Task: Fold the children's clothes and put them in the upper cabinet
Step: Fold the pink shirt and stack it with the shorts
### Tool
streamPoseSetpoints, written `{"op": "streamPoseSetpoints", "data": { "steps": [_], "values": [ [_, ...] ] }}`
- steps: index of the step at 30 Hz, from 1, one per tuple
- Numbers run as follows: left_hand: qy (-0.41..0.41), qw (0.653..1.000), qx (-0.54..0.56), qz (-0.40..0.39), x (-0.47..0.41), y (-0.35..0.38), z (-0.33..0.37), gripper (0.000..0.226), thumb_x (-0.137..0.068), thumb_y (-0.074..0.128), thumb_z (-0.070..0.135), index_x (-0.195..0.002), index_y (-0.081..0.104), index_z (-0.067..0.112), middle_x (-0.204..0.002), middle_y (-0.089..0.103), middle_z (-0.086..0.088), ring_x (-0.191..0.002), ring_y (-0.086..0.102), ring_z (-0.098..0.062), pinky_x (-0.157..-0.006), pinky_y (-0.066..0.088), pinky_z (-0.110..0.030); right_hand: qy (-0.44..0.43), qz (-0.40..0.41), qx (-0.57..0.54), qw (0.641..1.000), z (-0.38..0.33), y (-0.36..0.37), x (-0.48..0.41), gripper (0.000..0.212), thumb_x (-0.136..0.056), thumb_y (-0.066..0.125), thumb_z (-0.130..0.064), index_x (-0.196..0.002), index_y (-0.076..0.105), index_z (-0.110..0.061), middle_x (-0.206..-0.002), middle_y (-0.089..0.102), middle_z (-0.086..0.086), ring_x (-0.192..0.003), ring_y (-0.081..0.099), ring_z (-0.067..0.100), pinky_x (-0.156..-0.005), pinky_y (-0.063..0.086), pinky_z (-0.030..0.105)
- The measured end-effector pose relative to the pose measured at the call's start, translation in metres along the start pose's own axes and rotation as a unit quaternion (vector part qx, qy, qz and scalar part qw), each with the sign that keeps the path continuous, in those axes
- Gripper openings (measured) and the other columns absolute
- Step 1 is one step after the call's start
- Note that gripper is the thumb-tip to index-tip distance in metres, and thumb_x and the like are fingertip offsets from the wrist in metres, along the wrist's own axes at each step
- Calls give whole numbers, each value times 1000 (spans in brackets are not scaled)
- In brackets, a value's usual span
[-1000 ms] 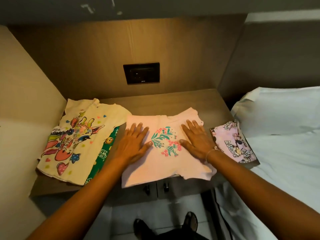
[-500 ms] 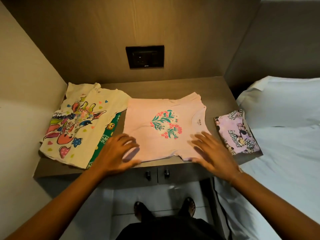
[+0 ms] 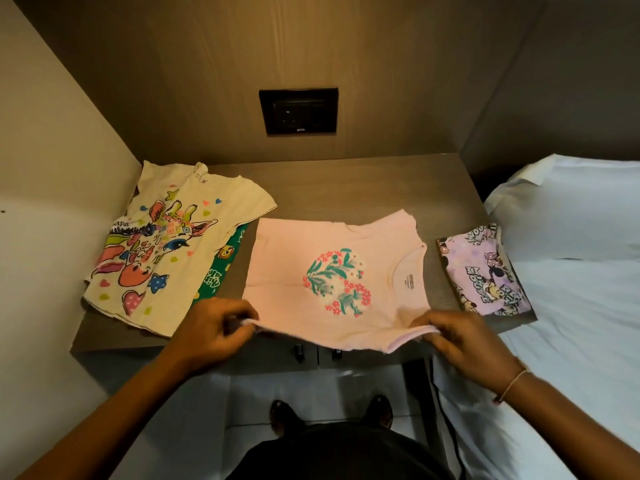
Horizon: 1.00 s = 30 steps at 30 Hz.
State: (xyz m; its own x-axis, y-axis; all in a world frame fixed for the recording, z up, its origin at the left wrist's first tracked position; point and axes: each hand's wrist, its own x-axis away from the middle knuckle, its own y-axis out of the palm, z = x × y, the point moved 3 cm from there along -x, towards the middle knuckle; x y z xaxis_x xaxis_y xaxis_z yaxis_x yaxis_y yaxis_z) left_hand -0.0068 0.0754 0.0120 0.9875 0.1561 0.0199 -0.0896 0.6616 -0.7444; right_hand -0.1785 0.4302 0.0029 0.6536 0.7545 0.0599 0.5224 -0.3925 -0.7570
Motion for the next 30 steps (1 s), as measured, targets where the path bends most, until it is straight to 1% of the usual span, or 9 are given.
{"op": "streamPoseSetpoints", "data": {
  "steps": [2,5,9,11,15,17,20,27,30],
  "values": [
    [-57,993,105,-11,-18,-13,4,19,-74,56,43,-79,69,29,-73,68,13,-75,63,-6,-62,50,-14,20,-13,1,1000,-5,-21,-17,14,-87,65,-26,-96,68,-36,-84,72,-14,-75,67,2,-67,56,31],
    [-123,982,145,-19,-61,-26,-3,10,-84,64,30,-83,71,23,-79,68,7,-78,63,-9,-66,49,-22,41,18,66,997,-6,-50,-61,5,-87,65,-35,-89,60,-37,-79,71,-7,-72,65,15,-64,52,34],
    [-185,981,42,-48,-119,-28,-23,9,-90,65,25,-96,71,23,-91,70,-1,-84,65,-19,-72,56,-37,112,-10,166,980,10,-56,-130,12,-87,64,-37,-96,65,-29,-96,70,2,-90,62,25,-75,52,37],
    [-192,980,-35,-40,-140,-27,-29,15,-89,65,28,-100,72,21,-94,71,-3,-81,64,-20,-72,56,-37,129,-25,197,972,18,-50,-155,17,-88,64,-36,-103,67,-27,-102,70,4,-94,60,25,-76,50,34],
    [-177,967,-182,-12,-161,-19,-34,24,-87,66,32,-109,71,22,-106,70,-4,-89,60,-21,-72,49,-32,129,-8,262,956,32,-40,-178,28,-87,64,-36,-114,63,-27,-112,67,3,-101,57,24,-83,51,38],
    [-138,960,-243,0,-166,-12,-35,37,-85,68,39,-119,66,24,-119,65,-4,-104,57,-25,-81,51,-38,106,-14,268,957,37,-35,-182,44,-84,69,-37,-125,56,-28,-126,61,2,-114,53,26,-92,47,42],
    [-52,940,-333,-56,-170,-1,-34,49,-87,63,47,-132,55,29,-133,56,-2,-120,47,-27,-94,41,-44,75,-71,252,962,36,-28,-187,60,-81,70,-37,-136,47,-30,-136,54,2,-121,49,27,-96,46,42],
    [-5,935,-344,-87,-174,6,-33,21,-90,61,37,-110,60,29,-114,65,1,-104,47,-18,-81,26,-36,97,-121,275,949,39,-23,-195,40,-84,65,-42,-121,54,-31,-118,65,1,-105,56,25,-87,49,38],
    [16,926,-369,-79,-173,4,-32,21,-89,61,40,-107,65,29,-111,64,4,-103,44,-17,-79,24,-35,98,-113,247,957,34,-26,-191,31,-83,66,-39,-113,61,-30,-108,68,-1,-95,58,21,-79,50,35]
  ]
}}
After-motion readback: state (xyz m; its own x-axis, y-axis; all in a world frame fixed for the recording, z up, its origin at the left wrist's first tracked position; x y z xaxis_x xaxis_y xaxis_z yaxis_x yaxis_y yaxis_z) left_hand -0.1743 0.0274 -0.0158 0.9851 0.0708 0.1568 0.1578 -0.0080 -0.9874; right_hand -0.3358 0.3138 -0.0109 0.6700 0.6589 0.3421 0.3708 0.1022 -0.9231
